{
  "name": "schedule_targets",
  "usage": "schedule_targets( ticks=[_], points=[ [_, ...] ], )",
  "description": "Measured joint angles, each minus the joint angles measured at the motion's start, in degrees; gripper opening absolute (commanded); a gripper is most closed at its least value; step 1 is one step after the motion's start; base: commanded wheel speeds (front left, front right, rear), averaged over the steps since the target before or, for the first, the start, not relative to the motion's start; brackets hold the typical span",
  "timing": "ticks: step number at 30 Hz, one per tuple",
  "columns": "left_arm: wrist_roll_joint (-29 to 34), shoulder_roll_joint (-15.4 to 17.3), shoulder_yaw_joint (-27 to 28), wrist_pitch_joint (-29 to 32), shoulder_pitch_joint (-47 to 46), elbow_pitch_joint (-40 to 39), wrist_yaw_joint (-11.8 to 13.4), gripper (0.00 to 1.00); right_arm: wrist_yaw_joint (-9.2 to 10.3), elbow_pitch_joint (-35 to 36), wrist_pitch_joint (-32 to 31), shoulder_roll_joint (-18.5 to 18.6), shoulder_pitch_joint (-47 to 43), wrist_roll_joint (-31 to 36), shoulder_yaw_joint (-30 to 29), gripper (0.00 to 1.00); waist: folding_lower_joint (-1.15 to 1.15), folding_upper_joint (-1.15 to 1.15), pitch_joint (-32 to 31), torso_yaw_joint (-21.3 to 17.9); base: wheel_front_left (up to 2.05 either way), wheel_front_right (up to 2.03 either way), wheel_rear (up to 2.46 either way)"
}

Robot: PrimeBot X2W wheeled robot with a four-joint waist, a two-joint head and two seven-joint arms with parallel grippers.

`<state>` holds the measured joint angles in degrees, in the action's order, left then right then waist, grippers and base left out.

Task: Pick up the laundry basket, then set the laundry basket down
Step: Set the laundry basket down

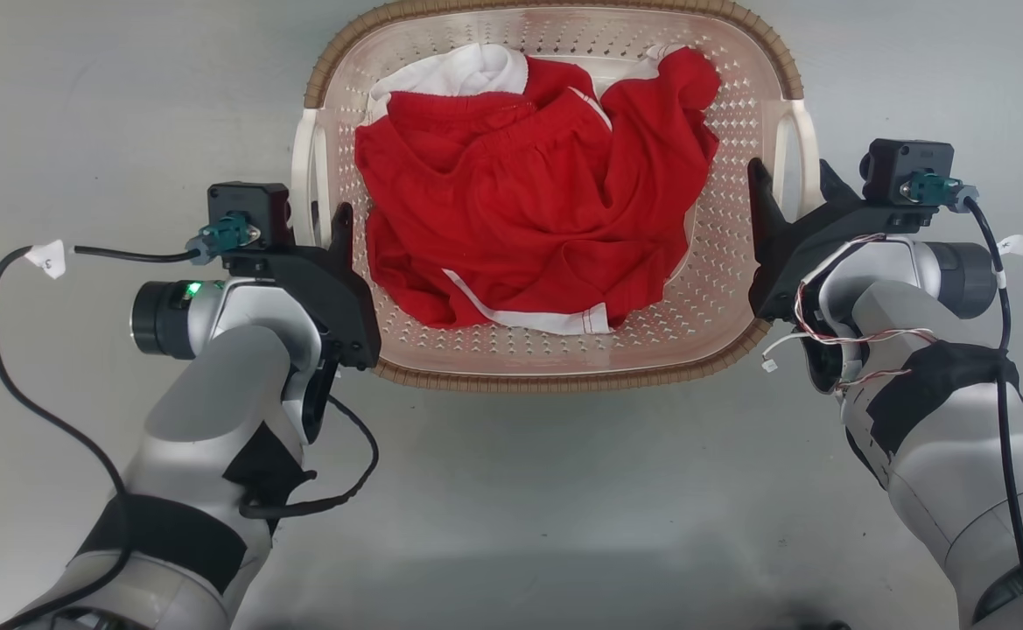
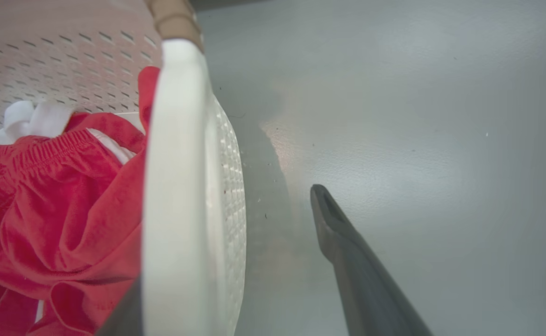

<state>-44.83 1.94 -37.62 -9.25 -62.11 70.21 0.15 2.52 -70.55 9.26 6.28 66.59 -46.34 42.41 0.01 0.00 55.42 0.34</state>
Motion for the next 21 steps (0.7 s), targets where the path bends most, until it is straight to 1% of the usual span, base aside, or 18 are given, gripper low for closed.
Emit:
schedule_targets(
  ticks=[1,2,3,5,14,16,21],
  points=[
    [0.0,0.1,0.0,0.0,0.0,0.2,0.0,0.84,0.00,0.0,0.1,0.0,0.0,0.0,0.0,1.00,0.00,0.01,0.0,0.0,0.00,0.00,0.00],
    [0.0,0.3,0.0,0.0,0.0,0.3,0.0,0.89,0.00,-0.1,0.4,0.0,0.0,0.0,0.0,1.00,0.00,0.01,0.0,0.0,0.00,0.00,0.00],
    [0.0,0.4,0.0,-0.1,0.1,0.6,0.0,0.92,0.00,-0.2,0.4,0.0,0.0,0.0,0.0,1.00,0.00,0.01,-0.1,0.1,0.00,0.00,0.00],
    [0.0,0.5,-0.1,-0.4,0.1,0.9,0.0,1.00,-0.01,-0.3,0.5,0.0,0.0,0.0,0.1,1.00,0.00,0.00,-0.3,0.1,0.00,0.00,0.00],
    [0.0,0.2,-0.1,-0.9,1.1,1.6,-0.1,1.00,-0.11,-1.1,0.9,-0.6,-0.6,0.0,0.3,1.00,0.00,0.01,-2.8,0.4,0.00,0.00,0.00],
    [-0.2,0.1,0.0,-0.9,1.7,1.9,-0.1,1.00,-0.52,-1.3,0.9,-0.8,-1.1,0.0,0.4,1.00,0.00,0.01,-3.7,0.5,0.00,0.00,0.00],
    [-0.9,-0.1,0.3,-0.9,3.0,2.1,-0.2,1.00,-0.85,-1.7,0.9,-1.1,-3.0,0.0,0.7,1.00,-0.01,0.01,-6.3,0.6,0.00,0.00,0.00]
  ],
)
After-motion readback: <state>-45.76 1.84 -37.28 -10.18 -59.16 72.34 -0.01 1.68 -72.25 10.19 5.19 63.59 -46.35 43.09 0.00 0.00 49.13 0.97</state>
